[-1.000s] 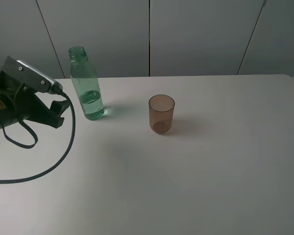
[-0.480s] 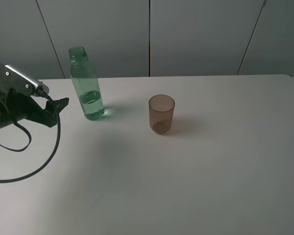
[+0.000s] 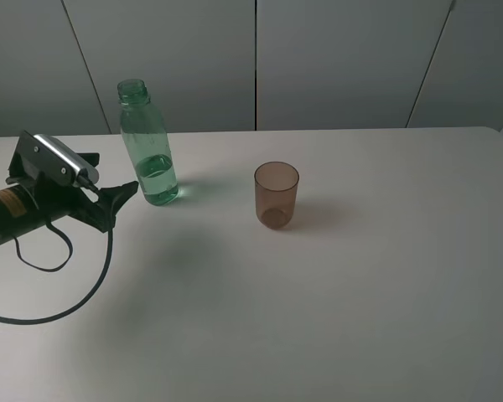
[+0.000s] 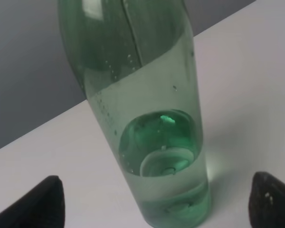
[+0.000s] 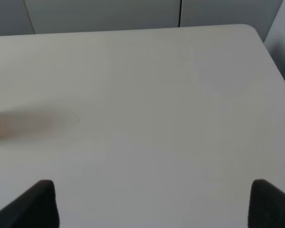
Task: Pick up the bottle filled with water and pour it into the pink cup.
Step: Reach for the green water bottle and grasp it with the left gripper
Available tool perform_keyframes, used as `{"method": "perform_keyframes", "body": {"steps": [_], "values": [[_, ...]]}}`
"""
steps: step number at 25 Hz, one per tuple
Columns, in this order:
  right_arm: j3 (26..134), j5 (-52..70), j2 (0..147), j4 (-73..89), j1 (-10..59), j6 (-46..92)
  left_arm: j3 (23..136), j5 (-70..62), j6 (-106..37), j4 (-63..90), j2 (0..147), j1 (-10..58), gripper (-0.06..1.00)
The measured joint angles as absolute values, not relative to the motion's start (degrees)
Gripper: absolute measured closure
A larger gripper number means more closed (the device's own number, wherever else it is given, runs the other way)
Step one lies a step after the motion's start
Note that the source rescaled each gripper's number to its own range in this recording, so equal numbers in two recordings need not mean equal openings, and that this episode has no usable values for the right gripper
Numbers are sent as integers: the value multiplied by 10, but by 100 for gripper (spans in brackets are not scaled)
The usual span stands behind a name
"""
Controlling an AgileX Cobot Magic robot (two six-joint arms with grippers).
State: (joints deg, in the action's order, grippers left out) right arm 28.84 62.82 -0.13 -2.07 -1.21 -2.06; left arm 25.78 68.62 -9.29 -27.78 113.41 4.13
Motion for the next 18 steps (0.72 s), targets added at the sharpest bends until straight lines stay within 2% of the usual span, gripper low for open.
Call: {"method": "perform_keyframes", "body": {"steps": [18], "values": [[288,628,-1,-21,-12,-21,358,693,-64,-317,1209,41,-6]]}}
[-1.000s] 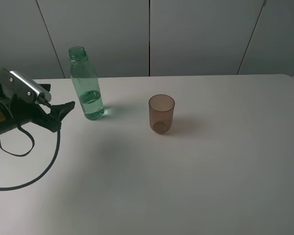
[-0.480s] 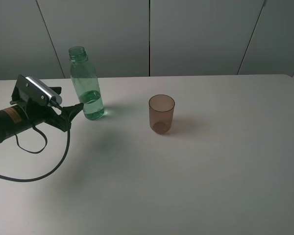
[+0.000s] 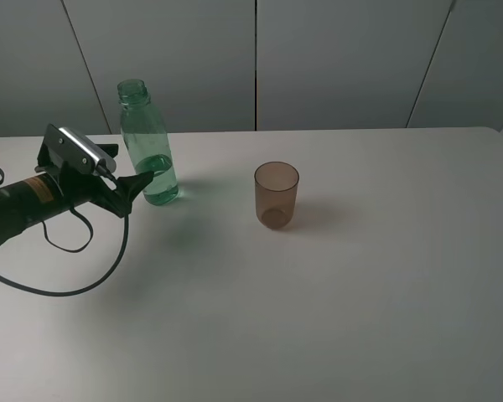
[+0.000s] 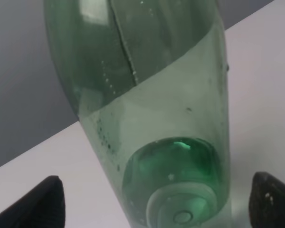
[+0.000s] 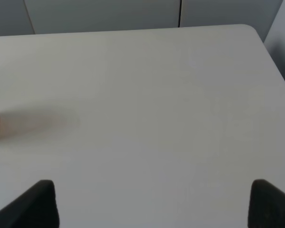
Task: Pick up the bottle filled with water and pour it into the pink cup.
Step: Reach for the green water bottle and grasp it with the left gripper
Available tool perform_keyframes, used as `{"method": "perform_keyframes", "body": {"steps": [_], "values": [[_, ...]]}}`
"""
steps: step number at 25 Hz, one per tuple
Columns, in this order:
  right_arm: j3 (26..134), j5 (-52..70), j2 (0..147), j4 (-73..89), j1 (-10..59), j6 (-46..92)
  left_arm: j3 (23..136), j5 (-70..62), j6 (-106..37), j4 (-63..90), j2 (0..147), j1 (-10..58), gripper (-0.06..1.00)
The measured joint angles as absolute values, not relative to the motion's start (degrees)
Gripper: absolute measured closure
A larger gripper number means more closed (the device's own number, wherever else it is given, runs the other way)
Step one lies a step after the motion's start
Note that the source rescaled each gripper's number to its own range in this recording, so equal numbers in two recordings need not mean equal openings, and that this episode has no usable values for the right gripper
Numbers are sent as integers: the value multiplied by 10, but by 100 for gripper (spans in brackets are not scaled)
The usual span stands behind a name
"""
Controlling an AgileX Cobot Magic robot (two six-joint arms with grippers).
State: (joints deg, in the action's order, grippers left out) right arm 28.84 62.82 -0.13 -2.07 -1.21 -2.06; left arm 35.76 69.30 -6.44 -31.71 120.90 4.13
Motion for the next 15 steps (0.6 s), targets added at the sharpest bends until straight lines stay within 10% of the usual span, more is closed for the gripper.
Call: {"method": "perform_keyframes", "body": {"steps": [15], "values": [[288,628,-1,-21,-12,-21,375,693,-46,-309,1215,70,-6]]}}
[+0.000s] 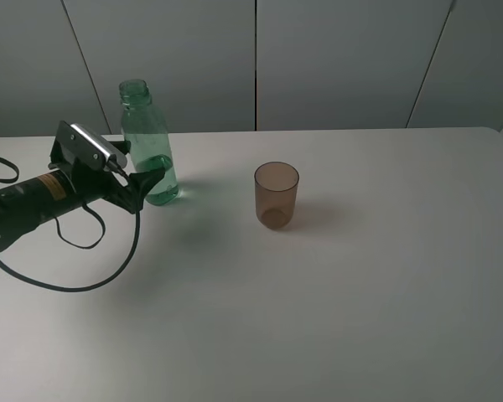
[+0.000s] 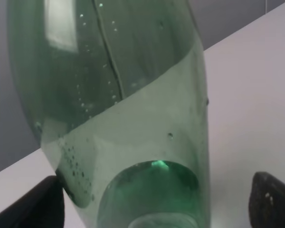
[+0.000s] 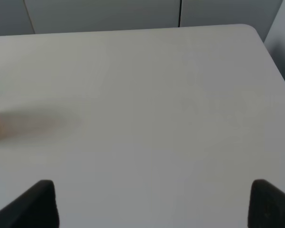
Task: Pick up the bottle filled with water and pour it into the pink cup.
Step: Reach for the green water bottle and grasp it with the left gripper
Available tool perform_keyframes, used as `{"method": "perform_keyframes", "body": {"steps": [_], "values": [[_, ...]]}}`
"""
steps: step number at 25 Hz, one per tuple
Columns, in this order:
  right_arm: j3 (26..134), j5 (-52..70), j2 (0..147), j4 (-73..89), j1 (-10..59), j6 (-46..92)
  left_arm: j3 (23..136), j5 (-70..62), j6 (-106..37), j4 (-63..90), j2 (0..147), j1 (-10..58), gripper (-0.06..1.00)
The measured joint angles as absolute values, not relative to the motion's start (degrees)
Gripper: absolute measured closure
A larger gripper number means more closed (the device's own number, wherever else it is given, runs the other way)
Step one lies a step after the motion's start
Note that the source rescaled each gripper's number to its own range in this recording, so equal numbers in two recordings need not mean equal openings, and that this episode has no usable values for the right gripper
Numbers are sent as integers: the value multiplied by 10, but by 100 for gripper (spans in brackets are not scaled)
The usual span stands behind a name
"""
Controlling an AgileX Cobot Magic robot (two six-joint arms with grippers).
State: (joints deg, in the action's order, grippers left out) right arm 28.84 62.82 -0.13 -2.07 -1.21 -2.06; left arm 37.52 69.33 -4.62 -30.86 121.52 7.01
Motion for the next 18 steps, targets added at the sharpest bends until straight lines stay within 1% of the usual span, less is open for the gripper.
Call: {"method": "perform_keyframes", "body": {"steps": [9,18], "values": [[288,628,-1,-21,-12,-21,410,694,-40,-307,1225,71,-6],[288,628,-1,-21,-12,-21,450,693,-35,-291,1264,97,-6]]}}
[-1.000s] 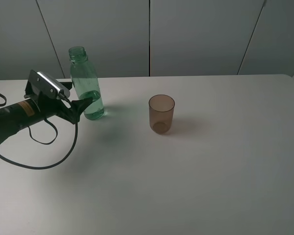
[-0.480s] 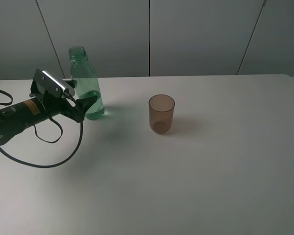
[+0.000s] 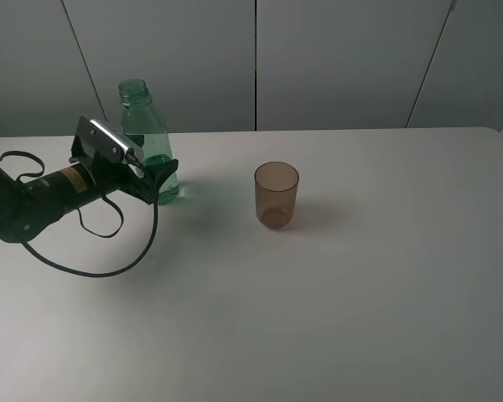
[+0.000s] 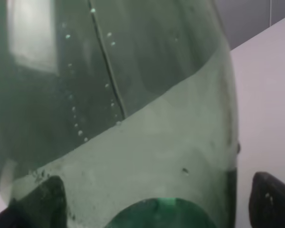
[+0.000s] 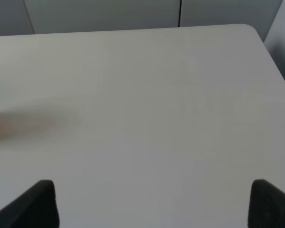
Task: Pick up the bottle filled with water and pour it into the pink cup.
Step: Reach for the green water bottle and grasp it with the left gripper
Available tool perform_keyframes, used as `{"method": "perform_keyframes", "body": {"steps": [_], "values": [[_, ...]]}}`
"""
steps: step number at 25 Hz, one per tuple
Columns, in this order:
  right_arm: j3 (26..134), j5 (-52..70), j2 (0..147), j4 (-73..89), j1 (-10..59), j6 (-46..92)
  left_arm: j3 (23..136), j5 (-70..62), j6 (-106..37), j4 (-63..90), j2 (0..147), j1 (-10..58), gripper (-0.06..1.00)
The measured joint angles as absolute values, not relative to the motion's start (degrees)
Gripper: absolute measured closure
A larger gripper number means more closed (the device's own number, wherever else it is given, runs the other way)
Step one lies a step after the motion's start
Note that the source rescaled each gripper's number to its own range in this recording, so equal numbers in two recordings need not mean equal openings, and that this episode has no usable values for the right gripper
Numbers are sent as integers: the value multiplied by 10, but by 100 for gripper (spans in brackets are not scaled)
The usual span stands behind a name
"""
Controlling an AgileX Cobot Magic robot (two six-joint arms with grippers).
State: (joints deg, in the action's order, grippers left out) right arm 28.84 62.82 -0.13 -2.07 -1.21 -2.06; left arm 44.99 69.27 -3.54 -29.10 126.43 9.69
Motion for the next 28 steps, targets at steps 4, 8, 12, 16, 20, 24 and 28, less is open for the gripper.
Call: {"method": "perform_keyframes", "body": {"steps": [4,8,12,16,20,24,28], "values": [[288,628,-1,-21,-12,-21,459,694,-34,-279,1269,104,-6],[288,628,-1,-21,-12,-21,461,695,-34,-275,1273,104,-6],[288,628,-1,-21,-12,-21,461,695,-34,-271,1276,104,-6],[288,628,-1,-22,-12,-21,461,695,-34,-270,1276,104,-6],[288,628,-1,-22,-12,-21,467,695,-34,-268,1276,104,-6],[288,628,-1,-22,-12,-21,481,692,-33,-268,1277,105,80],[288,628,-1,-22,-12,-21,483,690,-38,-268,1277,107,89]]}}
